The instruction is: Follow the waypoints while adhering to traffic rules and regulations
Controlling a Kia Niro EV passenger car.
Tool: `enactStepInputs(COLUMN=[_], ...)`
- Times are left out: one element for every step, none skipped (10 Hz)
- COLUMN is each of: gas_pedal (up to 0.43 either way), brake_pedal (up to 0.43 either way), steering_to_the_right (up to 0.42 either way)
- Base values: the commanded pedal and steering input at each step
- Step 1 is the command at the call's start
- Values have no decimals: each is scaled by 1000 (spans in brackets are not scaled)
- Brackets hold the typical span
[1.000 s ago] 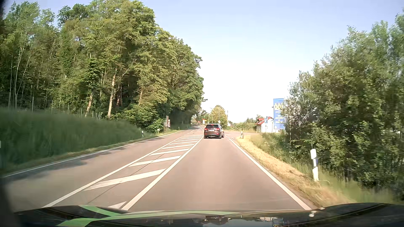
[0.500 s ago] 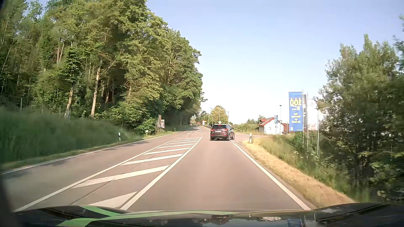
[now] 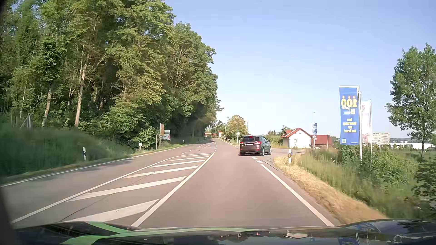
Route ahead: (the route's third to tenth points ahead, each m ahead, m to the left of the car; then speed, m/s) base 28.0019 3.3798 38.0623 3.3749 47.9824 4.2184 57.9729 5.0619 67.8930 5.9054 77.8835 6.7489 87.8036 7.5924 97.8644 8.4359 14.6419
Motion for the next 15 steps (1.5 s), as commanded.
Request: enactStepInputs(gas_pedal=[150, 150, 150, 150, 150, 150, 150, 150, 150, 150, 150, 150, 150, 150, 150], brake_pedal=[0, 0, 0, 0, 0, 0, 0, 0, 0, 0, 0, 0, 0, 0, 0], steering_to_the_right=[-9, -9, -9, -9, -9, -10, -9, -10, -10, -10, -10, -10, -10, -9, -10])
